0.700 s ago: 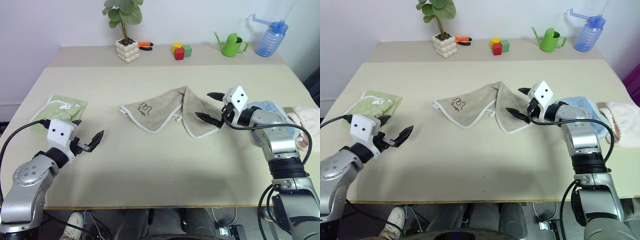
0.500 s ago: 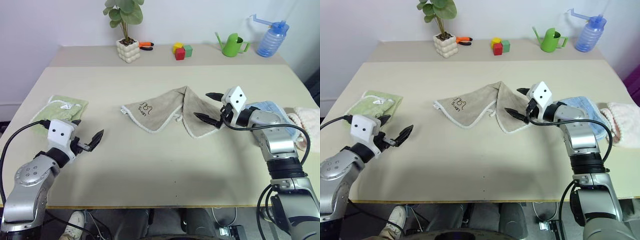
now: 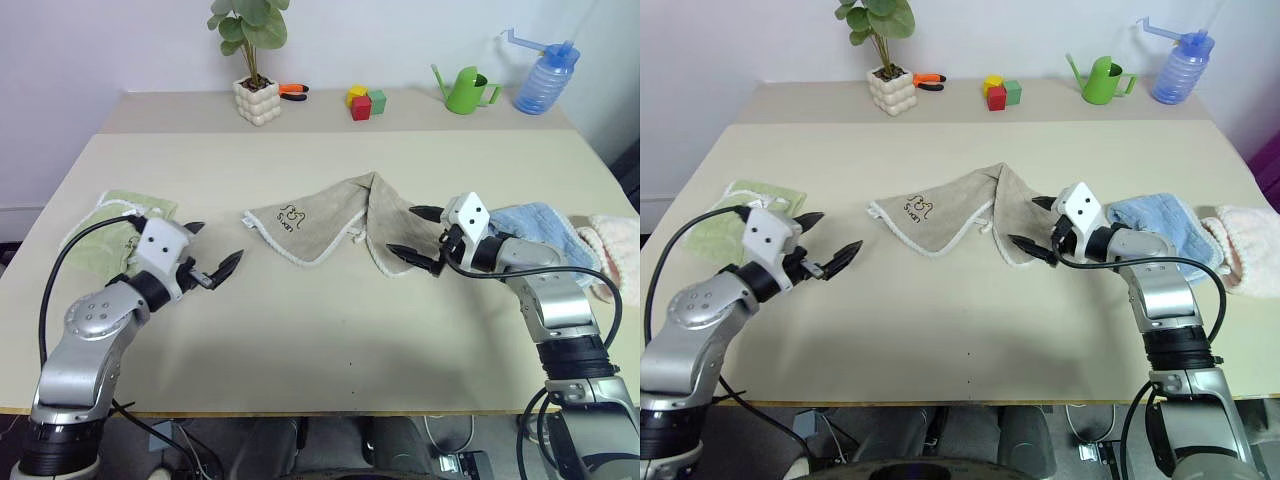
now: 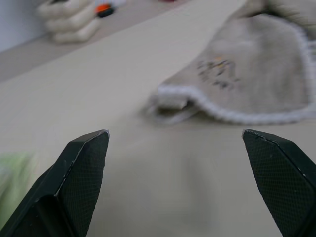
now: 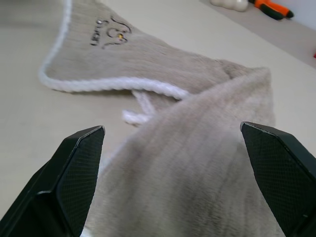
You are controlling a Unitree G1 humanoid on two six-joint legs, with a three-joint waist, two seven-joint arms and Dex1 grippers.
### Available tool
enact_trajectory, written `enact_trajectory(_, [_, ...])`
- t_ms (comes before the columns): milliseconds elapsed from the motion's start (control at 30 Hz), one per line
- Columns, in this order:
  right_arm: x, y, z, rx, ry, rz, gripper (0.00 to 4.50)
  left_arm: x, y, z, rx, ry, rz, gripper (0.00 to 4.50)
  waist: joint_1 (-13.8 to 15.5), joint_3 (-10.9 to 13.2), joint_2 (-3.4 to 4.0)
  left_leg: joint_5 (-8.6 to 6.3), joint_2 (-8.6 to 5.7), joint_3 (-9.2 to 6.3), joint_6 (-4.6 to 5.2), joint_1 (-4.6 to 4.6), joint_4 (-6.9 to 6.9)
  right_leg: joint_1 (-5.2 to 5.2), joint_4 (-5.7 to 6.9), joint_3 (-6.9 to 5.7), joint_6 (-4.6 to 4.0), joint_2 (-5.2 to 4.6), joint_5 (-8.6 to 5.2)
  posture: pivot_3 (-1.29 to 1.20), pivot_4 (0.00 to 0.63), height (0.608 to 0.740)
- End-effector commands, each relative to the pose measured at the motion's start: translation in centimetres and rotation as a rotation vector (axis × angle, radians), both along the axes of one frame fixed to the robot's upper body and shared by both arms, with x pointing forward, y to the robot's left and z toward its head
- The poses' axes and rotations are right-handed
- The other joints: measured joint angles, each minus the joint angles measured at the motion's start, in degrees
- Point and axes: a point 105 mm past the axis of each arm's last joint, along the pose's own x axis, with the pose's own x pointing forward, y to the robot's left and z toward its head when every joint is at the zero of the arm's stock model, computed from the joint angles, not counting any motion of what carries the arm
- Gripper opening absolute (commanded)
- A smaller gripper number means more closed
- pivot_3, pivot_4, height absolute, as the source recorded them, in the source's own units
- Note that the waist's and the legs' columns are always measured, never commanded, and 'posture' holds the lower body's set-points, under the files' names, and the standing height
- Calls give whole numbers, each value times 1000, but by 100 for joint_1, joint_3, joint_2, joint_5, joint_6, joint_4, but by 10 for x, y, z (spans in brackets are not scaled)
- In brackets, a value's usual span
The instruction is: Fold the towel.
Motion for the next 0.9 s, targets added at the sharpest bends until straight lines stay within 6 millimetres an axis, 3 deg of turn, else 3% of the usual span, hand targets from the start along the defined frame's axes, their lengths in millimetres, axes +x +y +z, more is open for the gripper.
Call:
enact_trajectory(33, [-6,2,13,21,-45,-13,4500,1,-35,0,57,13,-175,4443,-9,0,0,0,0,2,0,0,0,0,-2,0,0,0,0,0,150,732])
enact_trajectory(200, [-6,10,17,31,-86,-48,4500,11,-74,-18,188,31,-316,4443,-30,0,2,0,4,11,0,1,0,-4,0,5,1,3,1,0,150,732])
enact_trajectory(467, [-14,-2,12,34,-98,-108,4500,27,-105,-56,282,109,-335,4443,3,-1,1,0,5,18,2,1,1,-4,-3,10,2,4,1,0,150,732])
enact_trajectory(567, [-16,1,11,44,-101,-114,4500,28,-107,-62,273,132,-329,4443,-10,-3,4,-1,1,18,4,2,3,0,-3,11,7,1,4,0,150,732])
enact_trajectory(833, [-19,16,16,73,-112,-93,4500,57,-103,-68,258,142,-199,4443,-1,-10,13,0,0,17,4,7,7,7,-2,11,9,2,4,0,150,732])
enact_trajectory(900, [-21,16,17,74,-113,-97,4500,59,-104,-69,257,145,-203,3901,-12,-11,14,0,1,17,4,9,7,7,-1,11,9,2,5,0,150,732])
